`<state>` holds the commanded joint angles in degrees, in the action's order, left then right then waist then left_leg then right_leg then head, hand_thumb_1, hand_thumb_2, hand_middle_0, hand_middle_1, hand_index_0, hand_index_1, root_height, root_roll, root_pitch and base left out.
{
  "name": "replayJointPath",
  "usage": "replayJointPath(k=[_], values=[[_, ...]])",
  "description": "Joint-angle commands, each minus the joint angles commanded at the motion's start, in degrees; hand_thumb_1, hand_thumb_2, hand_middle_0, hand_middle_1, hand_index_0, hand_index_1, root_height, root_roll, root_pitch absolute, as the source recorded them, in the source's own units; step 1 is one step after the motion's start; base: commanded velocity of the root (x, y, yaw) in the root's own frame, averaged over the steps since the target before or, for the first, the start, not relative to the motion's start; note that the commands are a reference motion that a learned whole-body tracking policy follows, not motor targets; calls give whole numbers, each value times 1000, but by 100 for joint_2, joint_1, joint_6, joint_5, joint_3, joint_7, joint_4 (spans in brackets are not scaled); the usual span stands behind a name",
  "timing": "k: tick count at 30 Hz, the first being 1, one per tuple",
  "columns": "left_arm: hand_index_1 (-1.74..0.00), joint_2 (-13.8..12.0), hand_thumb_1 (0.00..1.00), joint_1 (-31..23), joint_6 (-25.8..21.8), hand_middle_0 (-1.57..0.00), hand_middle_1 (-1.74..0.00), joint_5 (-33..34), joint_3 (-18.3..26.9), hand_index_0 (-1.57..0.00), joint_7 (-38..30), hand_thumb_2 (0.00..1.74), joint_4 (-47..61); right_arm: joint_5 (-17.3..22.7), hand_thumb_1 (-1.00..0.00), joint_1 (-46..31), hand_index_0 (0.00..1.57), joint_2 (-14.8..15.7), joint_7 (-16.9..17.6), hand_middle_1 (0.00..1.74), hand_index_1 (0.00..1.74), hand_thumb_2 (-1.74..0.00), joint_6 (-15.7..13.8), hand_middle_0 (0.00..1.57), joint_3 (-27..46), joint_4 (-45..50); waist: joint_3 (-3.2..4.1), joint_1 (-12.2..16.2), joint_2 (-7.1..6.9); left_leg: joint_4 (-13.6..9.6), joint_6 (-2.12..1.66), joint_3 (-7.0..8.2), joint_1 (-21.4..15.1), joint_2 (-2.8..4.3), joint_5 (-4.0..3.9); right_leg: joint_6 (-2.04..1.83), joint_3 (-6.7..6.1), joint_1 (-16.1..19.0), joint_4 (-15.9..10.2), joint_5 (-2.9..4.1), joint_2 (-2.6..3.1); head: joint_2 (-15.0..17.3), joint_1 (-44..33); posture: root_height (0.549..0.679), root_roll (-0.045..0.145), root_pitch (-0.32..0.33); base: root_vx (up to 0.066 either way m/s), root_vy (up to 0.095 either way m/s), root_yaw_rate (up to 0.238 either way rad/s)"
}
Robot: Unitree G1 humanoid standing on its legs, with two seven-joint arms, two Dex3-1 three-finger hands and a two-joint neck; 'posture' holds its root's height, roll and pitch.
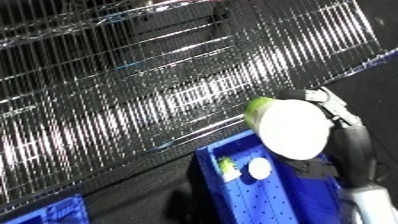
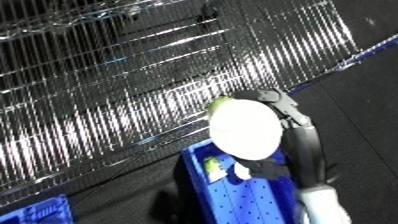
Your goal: Pick up the object and place it into the box
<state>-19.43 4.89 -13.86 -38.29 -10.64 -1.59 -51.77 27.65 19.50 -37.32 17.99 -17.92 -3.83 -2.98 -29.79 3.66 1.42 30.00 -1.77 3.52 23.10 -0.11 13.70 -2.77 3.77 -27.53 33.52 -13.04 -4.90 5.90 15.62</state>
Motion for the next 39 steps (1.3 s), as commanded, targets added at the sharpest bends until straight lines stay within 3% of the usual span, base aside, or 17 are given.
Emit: replayJointPath(k=[3, 6, 9, 12, 18, 22, 35, 39], values=[[0, -19, 0, -18, -24, 0, 0, -35, 61, 0, -11, 0, 18, 616, -800, -469, 1256, 127, -270, 1392, 1392, -1392, -42, 1256, 139, -161, 0, 98, -34, -44, -5, 51, -45, 36, 1, -14, -29, 25, -72, 22, 36, 39, 149, 653, 61, 106, -58, -26, -164], [0, -52, 0, -3, -30, 0, 0, -72, 40, 0, -28, 0, 12, 1654, -800, -779, 1256, 272, -868, 1392, 1392, -1392, 174, 1256, 180, -660, 0, 152, -49, -66, -16, 82, -90, 62, 6, -12, -40, 73, -134, 36, 54, 188, 389, 653, 61, 103, -56, -28, -135], [0, -64, 0, 29, -99, 0, 0, -110, -88, 0, -31, 0, -93, 2714, -650, -849, 1020, 378, -1543, 1131, 1131, -1131, 387, 1020, 169, -1523, 0, 155, -33, -61, -28, 75, -143, 63, 24, 14, -36, 149, -185, 45, 43, 260, 594, 654, 63, 95, -33, -31, -65], [0, -46, 0, 36, -192, 0, 0, -136, -248, 0, -12, 0, -181, 3258, -500, -669, 785, 370, -1803, 870, 870, -870, 398, 785, 177, -2257, 0, 118, 38, -80, -40, 57, -193, 31, 24, 36, -29, 201, -229, 61, 16, 302, 921, 655, 67, 90, -20, -19, 2], [0, -22, 0, 78, -170, 0, 0, -251, -386, 0, 129, 0, -261, 3375, -200, -213, 314, 356, -1697, 348, 348, -348, 428, 314, 161, -2922, 0, 78, 253, -180, -68, 45, -261, -77, -33, 57, -45, 221, -295, 71, -19, 413, 1264, 656, 78, 88, -18, 32, 1], [0, -6, 0, 152, -106, 0, 0, -295, -406, 0, 208, 0, -343, 3328, 0, -69, 0, 403, -1541, 0, 0, 0, 503, 0, 91, -3141, 0, 76, 328, -219, -68, 41, -288, -122, -51, 63, -62, 230, -321, 72, -22, 540, 1453, 656, 82, 87, -11, 24, -3], [0, 51, 0, 225, -172, 0, 0, -316, -495, 0, 325, 0, -497, 3086, 0, -5, 0, 444, -1503, 0, 0, 0, 384, 0, 90, -3623, 0, 75, 398, -263, -54, 3, -352, -193, -68, 68, -75, 267, -334, 88, -14, 758, 1633, 657, 86, 81, 0, 5, 10], [0, 38, 0, 228, -156, 0, 0, -322, -483, 0, 349, 0, -491, 3006, 0, -26, 0, 451, -1656, 0, 0, 0, 474, 0, 66, -3602, 0, 70, 394, -264, -52, -5, -351, -198, -76, 69, -78, 264, -321, 86, -2, 821, 1544, 657, 85, 80, 0, 5, 11]])
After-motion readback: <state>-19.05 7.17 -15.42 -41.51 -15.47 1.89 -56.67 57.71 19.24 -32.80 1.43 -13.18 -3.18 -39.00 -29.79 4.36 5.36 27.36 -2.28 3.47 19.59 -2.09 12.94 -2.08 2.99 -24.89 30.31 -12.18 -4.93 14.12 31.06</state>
